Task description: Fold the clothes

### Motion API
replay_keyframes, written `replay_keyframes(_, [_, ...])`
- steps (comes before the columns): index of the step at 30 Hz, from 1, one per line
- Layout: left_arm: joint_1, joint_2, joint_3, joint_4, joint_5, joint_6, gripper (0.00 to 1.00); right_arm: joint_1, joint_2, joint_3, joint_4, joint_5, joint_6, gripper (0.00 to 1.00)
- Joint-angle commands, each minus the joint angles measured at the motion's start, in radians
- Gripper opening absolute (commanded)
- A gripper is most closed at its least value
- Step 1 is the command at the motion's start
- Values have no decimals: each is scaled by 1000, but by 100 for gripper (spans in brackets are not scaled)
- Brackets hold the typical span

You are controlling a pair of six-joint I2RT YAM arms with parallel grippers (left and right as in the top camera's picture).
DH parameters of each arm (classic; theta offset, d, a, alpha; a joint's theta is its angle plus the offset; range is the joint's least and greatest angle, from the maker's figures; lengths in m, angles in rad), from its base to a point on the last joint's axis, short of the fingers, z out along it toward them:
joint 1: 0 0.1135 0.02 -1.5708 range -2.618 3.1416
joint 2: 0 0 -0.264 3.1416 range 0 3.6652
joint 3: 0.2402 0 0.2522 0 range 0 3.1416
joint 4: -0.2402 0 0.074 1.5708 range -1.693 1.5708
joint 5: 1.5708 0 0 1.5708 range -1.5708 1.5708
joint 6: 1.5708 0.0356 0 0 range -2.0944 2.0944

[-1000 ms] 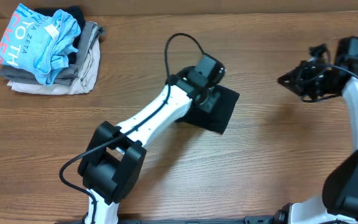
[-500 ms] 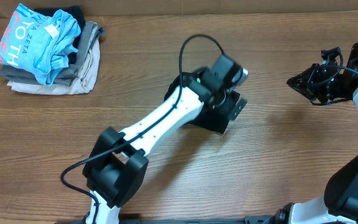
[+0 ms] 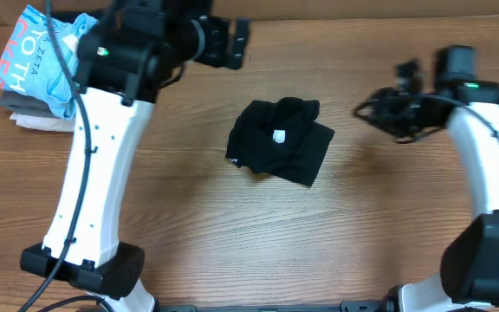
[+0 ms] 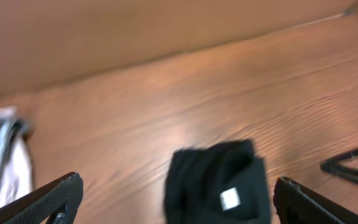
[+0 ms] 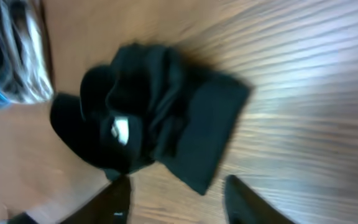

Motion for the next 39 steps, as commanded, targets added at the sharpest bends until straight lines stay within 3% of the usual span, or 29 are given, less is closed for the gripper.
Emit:
replay_keyframes(1, [77, 43, -20, -37, 5, -14, 100, 168, -10, 20, 2, 162, 0, 61])
replay_keyframes(7, [137, 64, -21, -85, 5, -14, 100, 323, 19, 18, 46, 204, 151, 61])
replay_keyframes(10, [141, 64, -21, -88, 4, -9, 100, 359, 53, 11, 63, 234, 227, 52])
replay_keyframes(13, [140, 64, -21, -87, 3, 6, 100, 372, 101, 8, 67, 252, 296, 49])
replay_keyframes(22, [142, 64, -21, -87, 3, 6, 100, 378, 170, 5, 94, 245, 317, 49])
replay_keyframes(27, [142, 64, -21, -88, 3, 5, 100, 378, 170, 5, 106, 243, 317, 29])
replay_keyframes(29, [142, 64, -21, -88, 4, 5, 100, 378, 170, 5, 106, 235, 317, 27])
replay_keyframes(33, [142, 64, -21, -87, 4, 5, 100, 385, 170, 1, 88, 209, 317, 4])
replay_keyframes(39, [142, 64, -21, -87, 3, 6, 100, 367, 168, 3, 45, 212, 317, 4])
